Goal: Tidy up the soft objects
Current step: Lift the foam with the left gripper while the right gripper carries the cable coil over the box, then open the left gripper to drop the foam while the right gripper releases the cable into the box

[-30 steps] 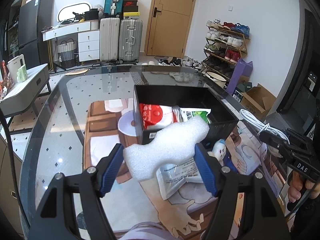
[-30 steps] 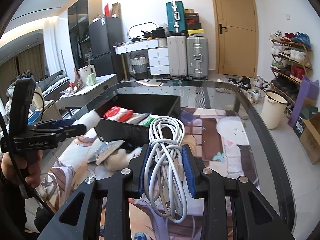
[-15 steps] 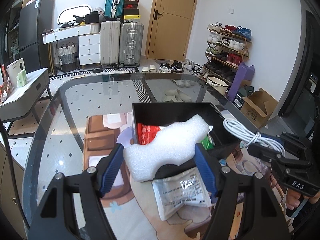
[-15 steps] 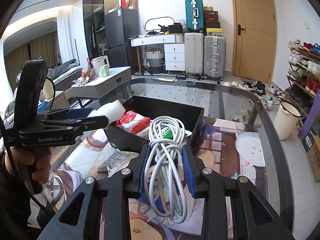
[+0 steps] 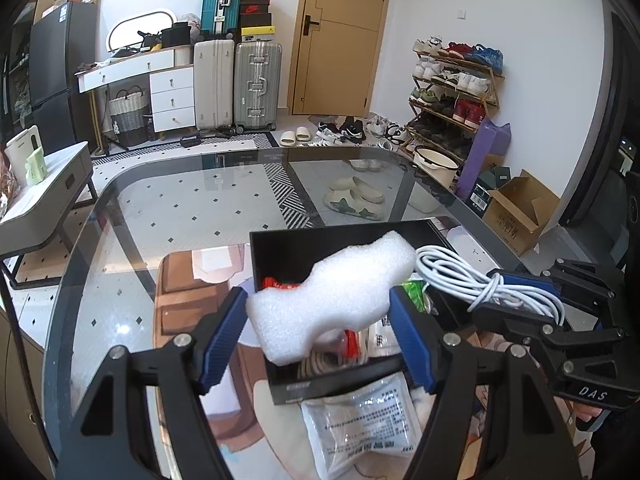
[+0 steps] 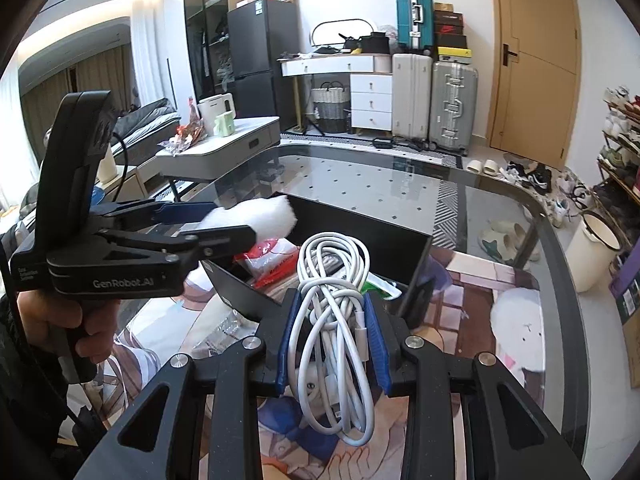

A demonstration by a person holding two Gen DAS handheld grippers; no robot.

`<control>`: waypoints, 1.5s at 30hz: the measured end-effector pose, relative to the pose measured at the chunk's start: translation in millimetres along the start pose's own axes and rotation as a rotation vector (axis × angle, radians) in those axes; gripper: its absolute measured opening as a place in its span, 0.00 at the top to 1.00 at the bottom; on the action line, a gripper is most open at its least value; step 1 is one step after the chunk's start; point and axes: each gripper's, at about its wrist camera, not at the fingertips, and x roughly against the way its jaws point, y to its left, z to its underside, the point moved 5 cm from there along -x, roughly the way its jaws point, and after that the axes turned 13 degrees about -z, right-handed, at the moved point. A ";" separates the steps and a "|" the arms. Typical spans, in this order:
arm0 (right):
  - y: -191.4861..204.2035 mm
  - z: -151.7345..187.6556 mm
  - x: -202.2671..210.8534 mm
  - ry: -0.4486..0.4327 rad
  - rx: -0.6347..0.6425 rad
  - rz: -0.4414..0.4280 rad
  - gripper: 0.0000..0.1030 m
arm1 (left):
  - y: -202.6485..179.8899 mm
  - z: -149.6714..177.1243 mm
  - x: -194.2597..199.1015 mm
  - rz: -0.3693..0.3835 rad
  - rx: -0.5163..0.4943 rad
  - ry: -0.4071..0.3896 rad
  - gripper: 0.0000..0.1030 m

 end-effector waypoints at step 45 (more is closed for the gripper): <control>-25.0 -36.2 -84.4 0.099 0.103 -0.034 0.67 | -4.1 -13.1 -33.8 0.010 -0.024 0.028 0.30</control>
